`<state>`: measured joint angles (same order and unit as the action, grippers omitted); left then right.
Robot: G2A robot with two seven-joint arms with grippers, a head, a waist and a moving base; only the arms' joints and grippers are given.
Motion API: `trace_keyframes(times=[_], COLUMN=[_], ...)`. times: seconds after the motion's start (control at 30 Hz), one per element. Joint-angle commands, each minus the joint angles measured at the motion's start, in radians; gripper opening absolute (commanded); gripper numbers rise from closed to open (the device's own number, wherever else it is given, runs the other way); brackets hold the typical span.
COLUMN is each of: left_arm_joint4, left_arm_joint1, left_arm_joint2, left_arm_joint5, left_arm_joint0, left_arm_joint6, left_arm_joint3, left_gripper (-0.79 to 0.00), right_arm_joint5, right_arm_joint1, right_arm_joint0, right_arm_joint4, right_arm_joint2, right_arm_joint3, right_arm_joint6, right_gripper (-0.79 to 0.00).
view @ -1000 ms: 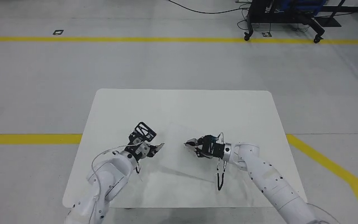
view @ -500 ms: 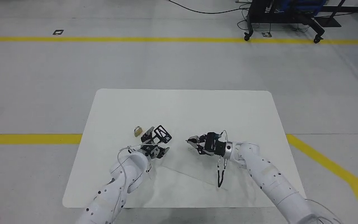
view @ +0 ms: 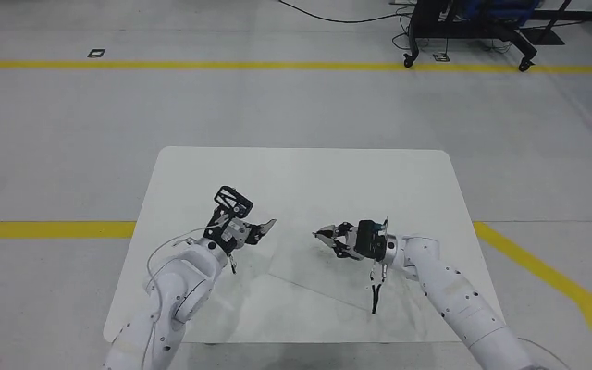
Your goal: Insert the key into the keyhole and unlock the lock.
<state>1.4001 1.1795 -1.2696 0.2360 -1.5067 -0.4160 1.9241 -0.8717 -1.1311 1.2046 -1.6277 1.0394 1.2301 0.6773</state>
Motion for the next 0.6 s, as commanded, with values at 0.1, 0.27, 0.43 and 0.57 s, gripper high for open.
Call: trace_keyframes(times=[0.1,0.27,0.43,0.57], left_arm_joint4=[-0.064,-0.506,-1.122,-1.583], left_arm_joint1=[0.002,-0.003,-0.021,-0.038], left_arm_joint2=[-0.002,-0.107,-0.126,-0.061], left_arm_joint5=[0.018,0.206,0.443,0.523], left_arm_joint0=[-0.010,-0.023,0.040,0.158], left_arm_joint6=[0.054,0.100,-0.201,-0.552], left_arm_joint3=[-0.002,-0.052,-0.174,-0.315], left_gripper=[0.000,0.000,0.000,0.000], right_arm_joint5=[0.013,-0.117,-0.141,-0.141], right_arm_joint1=[-0.002,-0.008,-0.005,0.009], right_arm_joint0=[0.012,0.010,-0.007,-0.048], right_arm_joint4=[0.033,0.190,0.297,0.399], right_arm_joint2=[-0.001,-0.006,-0.074,-0.175], right_arm_joint3=[0.009,-0.011,-0.028,-0.042], right_arm_joint6=[-0.001,0.058,0.096,0.086], right_gripper=[-0.785,-0.785,-0.785,-0.785])
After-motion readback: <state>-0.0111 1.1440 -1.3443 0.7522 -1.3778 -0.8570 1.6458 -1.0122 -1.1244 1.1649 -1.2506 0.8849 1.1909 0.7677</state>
